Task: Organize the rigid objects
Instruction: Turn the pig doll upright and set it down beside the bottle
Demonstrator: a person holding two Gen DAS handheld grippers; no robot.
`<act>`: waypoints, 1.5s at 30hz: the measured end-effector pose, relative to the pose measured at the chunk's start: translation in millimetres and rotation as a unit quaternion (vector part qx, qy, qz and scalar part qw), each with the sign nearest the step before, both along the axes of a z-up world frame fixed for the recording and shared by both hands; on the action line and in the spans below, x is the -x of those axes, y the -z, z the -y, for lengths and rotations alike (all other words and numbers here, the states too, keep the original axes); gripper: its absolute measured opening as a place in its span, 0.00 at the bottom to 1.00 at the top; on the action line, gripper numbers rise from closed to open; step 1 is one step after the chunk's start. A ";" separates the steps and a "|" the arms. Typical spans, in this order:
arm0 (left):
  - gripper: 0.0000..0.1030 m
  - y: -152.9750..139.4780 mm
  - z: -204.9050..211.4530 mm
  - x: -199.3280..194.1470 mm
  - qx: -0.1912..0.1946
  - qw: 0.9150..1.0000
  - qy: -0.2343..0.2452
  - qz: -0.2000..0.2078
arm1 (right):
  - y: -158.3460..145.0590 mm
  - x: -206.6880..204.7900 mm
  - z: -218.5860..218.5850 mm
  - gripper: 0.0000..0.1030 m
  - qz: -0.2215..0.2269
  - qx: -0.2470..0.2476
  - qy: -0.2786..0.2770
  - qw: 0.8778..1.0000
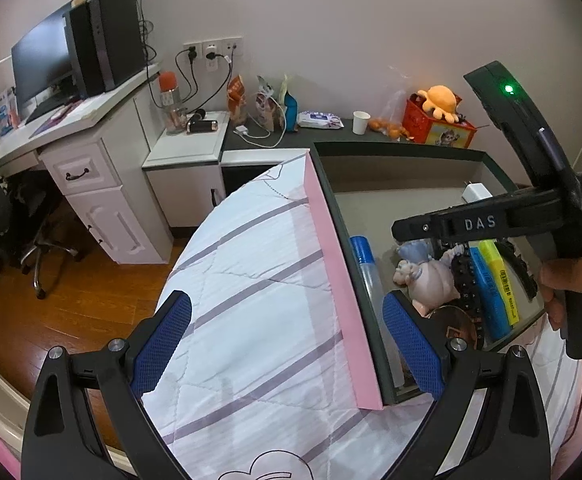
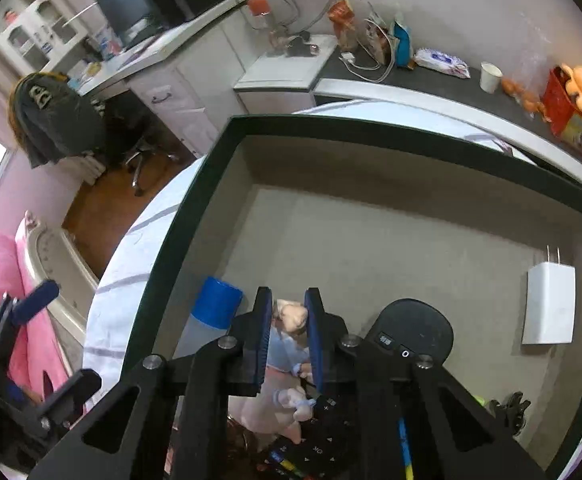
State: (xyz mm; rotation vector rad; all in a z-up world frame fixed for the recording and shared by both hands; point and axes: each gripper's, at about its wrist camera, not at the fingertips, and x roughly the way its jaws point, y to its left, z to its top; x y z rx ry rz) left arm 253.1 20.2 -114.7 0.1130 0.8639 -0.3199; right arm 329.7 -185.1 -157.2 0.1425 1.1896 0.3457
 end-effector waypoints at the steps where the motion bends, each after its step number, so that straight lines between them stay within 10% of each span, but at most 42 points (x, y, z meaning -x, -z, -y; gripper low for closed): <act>1: 0.95 -0.6 0.7 -0.3 0.002 1.000 0.001 0.001 | -0.6 1.5 0.0 0.15 0.002 -0.001 -0.003 1.000; 21: 0.95 1.2 -0.9 -6.4 0.002 1.000 -0.009 0.003 | -49.5 1.7 -28.2 0.11 0.182 0.107 -0.027 0.977; 39: 0.95 -7.6 -1.7 18.0 0.007 1.000 -0.010 0.006 | -31.3 60.2 -30.3 0.15 0.156 0.093 -0.069 0.981; 45: 0.95 -8.7 -2.0 23.9 0.007 1.000 -0.012 0.007 | -23.9 73.4 -23.3 0.51 0.121 0.087 -0.056 0.987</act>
